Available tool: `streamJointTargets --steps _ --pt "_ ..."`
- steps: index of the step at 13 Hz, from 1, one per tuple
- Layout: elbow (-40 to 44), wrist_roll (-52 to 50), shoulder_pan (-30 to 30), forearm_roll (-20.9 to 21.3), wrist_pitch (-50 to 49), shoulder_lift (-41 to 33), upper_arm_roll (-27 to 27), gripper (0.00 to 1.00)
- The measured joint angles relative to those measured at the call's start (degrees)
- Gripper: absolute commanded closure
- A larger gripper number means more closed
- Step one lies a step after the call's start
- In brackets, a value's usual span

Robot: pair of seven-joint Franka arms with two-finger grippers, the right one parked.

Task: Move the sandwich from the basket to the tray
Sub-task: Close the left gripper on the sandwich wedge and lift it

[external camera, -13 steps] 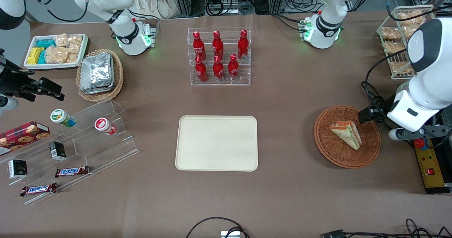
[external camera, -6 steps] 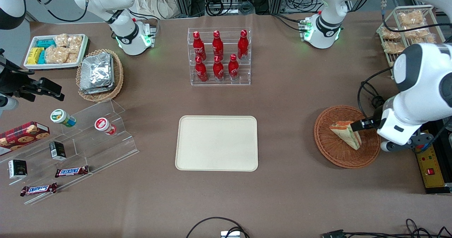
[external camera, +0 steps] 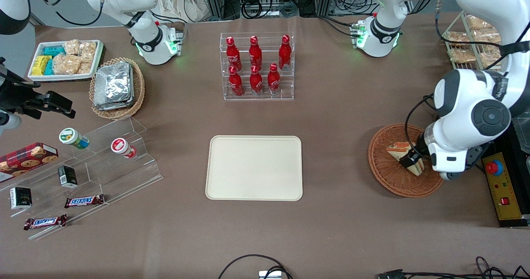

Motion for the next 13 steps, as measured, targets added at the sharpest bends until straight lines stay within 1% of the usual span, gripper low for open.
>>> streamJointTargets --steps 3,7,13 --pt "-5.06 -1.44 1.85 0.03 5.66 0.00 0.80 0.00" --pt "-13.41 -1.45 4.10 0.03 16.61 0.01 1.51 0.00" --pt "-16.70 -1.57 4.46 0.03 18.14 0.04 1.55 0.00"
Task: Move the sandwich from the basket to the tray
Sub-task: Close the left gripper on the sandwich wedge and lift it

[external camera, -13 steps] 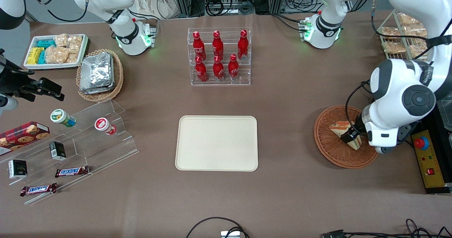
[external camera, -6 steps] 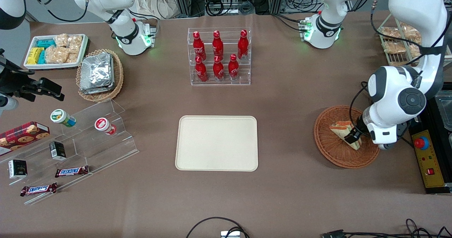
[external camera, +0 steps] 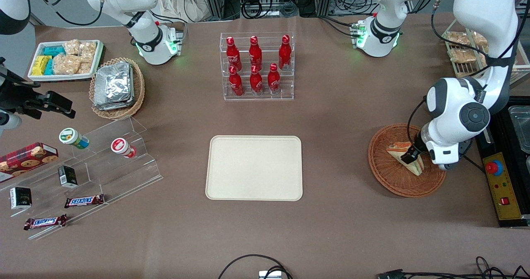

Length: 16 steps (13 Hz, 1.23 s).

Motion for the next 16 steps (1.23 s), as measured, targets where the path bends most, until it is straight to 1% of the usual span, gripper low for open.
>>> streamJointTargets --steps 1,2,4,5,9,11,13,16 --pt "-0.20 -0.07 0.03 0.00 0.29 0.14 0.00 0.06" --pt "-0.34 -0.13 0.05 0.00 0.47 0.47 0.00 0.23" --pt "-0.47 -0.15 0.06 0.00 0.69 1.43 0.00 0.93" --pt "-0.47 -0.15 0.06 0.00 0.89 1.80 0.00 1.00" --pt "-0.07 0.47 0.06 0.02 1.00 1.87 -0.02 1.00" --pt "1.50 2.26 0.06 0.04 -1.25 1.37 -0.09 1.00" --pt "6.50 5.74 0.03 0.04 -9.41 0.78 -0.42 1.00" --pt "17.26 8.34 -1.58 0.03 -22.02 0.60 -1.16 1.00"
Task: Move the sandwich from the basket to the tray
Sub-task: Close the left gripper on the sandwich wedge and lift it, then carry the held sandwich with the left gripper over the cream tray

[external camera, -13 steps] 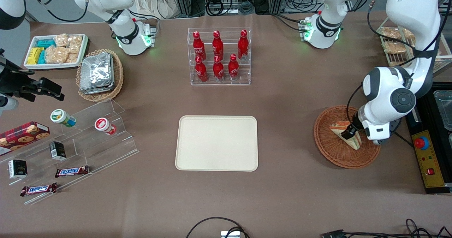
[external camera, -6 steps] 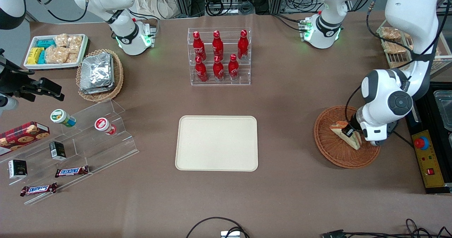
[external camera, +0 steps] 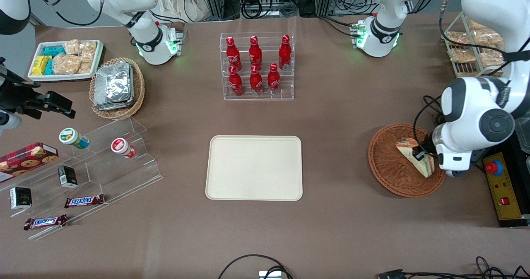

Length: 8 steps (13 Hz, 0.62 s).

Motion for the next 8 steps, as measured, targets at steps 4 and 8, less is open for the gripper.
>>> streamJointTargets --steps 4,8 --pt "13.26 -0.26 -10.51 -0.29 -9.98 3.30 -0.58 1.00" --pt "22.70 -0.32 -22.45 -0.28 -10.13 12.48 -0.92 1.00"
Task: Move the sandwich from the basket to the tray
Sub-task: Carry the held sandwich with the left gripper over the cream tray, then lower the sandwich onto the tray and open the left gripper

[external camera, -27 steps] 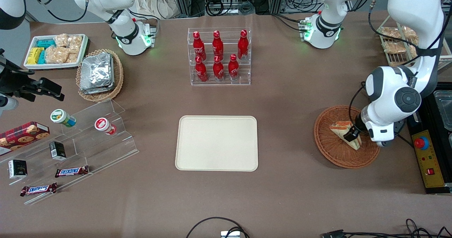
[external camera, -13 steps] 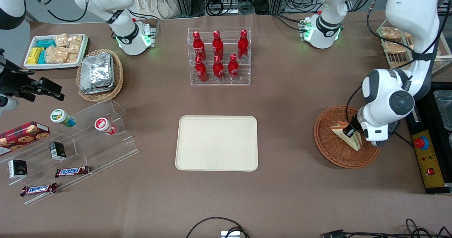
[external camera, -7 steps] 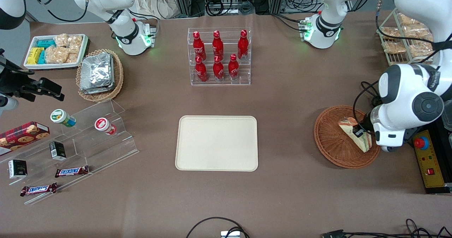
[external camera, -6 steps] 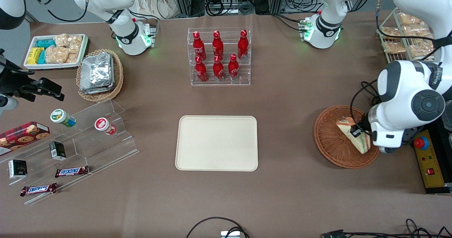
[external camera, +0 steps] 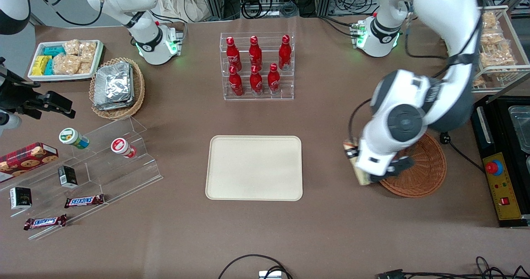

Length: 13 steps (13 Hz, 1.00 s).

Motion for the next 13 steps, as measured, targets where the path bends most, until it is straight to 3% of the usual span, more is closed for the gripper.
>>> streamJointTargets --steps 4,11,12,13 --pt "10.89 -0.04 -8.63 0.00 3.08 11.67 0.03 1.00" --pt "12.95 5.08 -12.05 0.00 10.05 19.40 -0.80 1.00" --pt "12.97 5.18 -12.45 0.03 10.87 20.11 -0.80 0.68" --pt "12.98 5.24 -12.73 0.06 11.21 20.70 -0.80 0.01"
